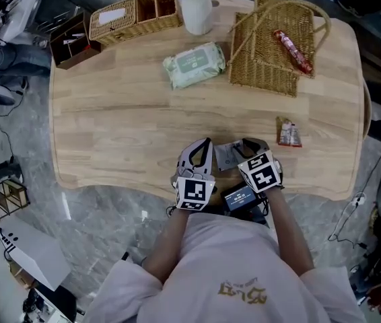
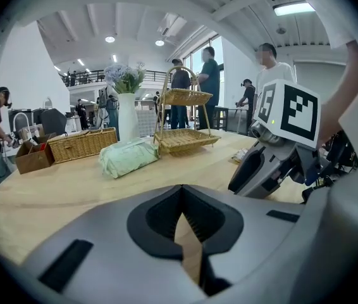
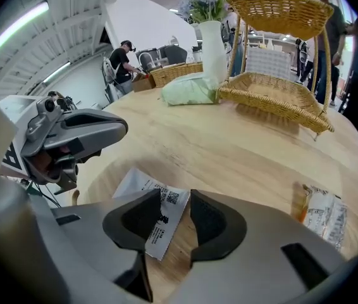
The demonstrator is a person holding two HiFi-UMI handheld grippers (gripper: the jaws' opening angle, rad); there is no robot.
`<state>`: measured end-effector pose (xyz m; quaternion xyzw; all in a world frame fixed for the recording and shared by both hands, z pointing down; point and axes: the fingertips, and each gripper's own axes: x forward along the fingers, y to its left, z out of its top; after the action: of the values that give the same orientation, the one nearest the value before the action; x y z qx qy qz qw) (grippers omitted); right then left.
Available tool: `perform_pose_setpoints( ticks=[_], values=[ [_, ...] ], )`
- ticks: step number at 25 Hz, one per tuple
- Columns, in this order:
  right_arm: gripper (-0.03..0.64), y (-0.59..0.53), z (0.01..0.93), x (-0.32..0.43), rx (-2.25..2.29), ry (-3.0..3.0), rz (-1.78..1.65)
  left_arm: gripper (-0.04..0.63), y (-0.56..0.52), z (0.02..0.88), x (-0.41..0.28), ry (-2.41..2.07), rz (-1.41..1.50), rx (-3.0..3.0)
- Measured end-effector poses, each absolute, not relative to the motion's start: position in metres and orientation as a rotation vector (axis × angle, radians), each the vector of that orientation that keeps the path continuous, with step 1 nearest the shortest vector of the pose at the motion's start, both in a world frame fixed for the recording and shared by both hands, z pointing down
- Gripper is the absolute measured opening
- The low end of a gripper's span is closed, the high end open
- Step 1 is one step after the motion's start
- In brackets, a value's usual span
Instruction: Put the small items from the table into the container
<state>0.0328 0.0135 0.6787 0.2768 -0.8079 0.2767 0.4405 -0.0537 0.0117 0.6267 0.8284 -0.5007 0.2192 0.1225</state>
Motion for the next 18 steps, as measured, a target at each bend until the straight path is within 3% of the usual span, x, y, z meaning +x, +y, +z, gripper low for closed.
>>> perform_pose_setpoints(
  ticks=[7,8,9,18],
  values=[
    [0.099,0.008,0.676,0.035,0.688,-2.023,0.750,-0.008,0.009,0.623,-0.056,-1.471,0.612,2.397],
    [0.044,0.008,0.675,0.034,0.696,-2.029,0.751,-0.008,0.008,0.621,-0.056,-1.475,0.606,2.395],
    [0.034,0.007,0.674,0.034,0.706,-2.033,0.750,-0.008,0.008,0.619,-0.056,-1.478,0.603,2.396],
    [0.020,0.005,0.659,0.040,0.774,-2.070,0.769,-0.008,0.008,0.607,-0.064,-1.498,0.609,2.409]
  ],
)
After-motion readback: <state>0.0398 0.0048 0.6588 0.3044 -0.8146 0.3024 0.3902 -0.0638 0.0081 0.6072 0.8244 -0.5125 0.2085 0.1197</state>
